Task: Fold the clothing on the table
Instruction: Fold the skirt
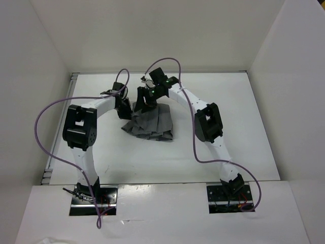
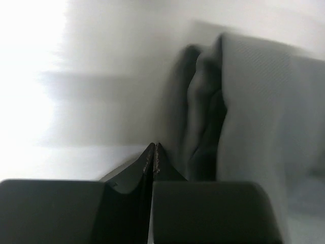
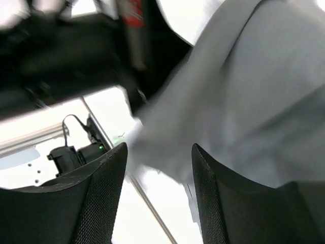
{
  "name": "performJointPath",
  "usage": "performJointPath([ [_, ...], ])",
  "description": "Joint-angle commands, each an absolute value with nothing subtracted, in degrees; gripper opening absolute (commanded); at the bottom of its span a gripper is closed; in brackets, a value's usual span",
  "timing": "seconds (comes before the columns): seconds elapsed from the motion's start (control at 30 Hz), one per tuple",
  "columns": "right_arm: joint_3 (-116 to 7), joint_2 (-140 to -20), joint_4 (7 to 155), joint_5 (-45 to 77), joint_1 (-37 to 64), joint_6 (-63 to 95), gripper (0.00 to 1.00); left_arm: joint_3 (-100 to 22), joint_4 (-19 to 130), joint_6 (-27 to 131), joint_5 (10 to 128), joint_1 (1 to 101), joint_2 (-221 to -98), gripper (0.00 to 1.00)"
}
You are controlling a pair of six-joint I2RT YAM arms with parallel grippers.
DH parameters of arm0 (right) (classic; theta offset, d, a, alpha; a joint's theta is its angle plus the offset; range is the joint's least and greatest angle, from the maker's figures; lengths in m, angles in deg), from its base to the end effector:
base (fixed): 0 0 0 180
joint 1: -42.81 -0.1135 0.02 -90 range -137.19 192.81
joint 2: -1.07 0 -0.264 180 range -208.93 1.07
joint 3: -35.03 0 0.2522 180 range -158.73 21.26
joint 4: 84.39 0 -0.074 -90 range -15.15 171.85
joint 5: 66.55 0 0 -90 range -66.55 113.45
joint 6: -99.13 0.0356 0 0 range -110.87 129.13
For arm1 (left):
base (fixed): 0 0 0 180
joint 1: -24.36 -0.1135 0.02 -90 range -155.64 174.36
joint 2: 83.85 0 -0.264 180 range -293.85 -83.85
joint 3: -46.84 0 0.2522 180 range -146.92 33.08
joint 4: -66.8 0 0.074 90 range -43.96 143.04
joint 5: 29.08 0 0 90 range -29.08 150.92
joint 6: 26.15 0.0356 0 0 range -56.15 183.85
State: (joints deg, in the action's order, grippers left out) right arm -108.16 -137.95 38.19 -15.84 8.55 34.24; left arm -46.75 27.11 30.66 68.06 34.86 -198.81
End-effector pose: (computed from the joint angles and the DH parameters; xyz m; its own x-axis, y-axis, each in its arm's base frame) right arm 0.4267 0.3179 0.2236 -0.9174 -0.2275 -0.3265 -0.3970 0.5775 0.7133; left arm 0.4113 -0.0807 0.1653 -0.8515 -0.3946 -0.3454 -0.2702 0.8946 -0.3559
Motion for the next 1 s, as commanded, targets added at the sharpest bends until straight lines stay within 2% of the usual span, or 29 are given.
performJointPath([
  [0.0, -110.0, -133.2, 38.9, -18.0, 8.1, 34.3, 0.6, -46.6, 24.8, 30.7, 62.2, 31.0, -190.2, 0.02],
  [0.1, -106.5, -125.8, 40.7, -14.9, 8.1, 34.3, 0.61, -48.5, 21.7, 31.2, 53.8, 29.7, -183.5, 0.03],
  [0.17, -104.9, -122.4, 40.7, -12.0, 8.9, 34.3, 0.61, -51.4, 19.2, 33.5, 52.8, 29.7, -180.2, 0.06],
  [0.3, -99.6, -115.5, 40.1, -5.4, 12.0, 34.8, 0.57, -56.1, 18.9, 35.5, 70.3, 31.3, -180.2, 0.07],
  [0.43, -93.4, -112.5, 41.5, -0.6, 13.5, 35.5, 0.3, -55.6, 26.2, 33.3, 83.6, 33.8, -183.7, 0.07],
  [0.53, -88.9, -111.9, 42.6, -4.8, 15.6, 35.5, 0.22, -54.3, 31.0, 30.2, 90.9, 33.9, -188.7, 0.06],
  [0.77, -71.9, -111.3, 50.0, -11.4, 16.1, 37.3, 0.17, -48.7, 31.5, 28.4, 85.5, 32.1, -193.2, 0.05],
  [0.97, -61.2, -110.7, 50.6, -11.4, 17.1, 38.3, 0.16, -42.1, 29.7, 29.0, 83.3, 32.1, -192.5, 0.05],
])
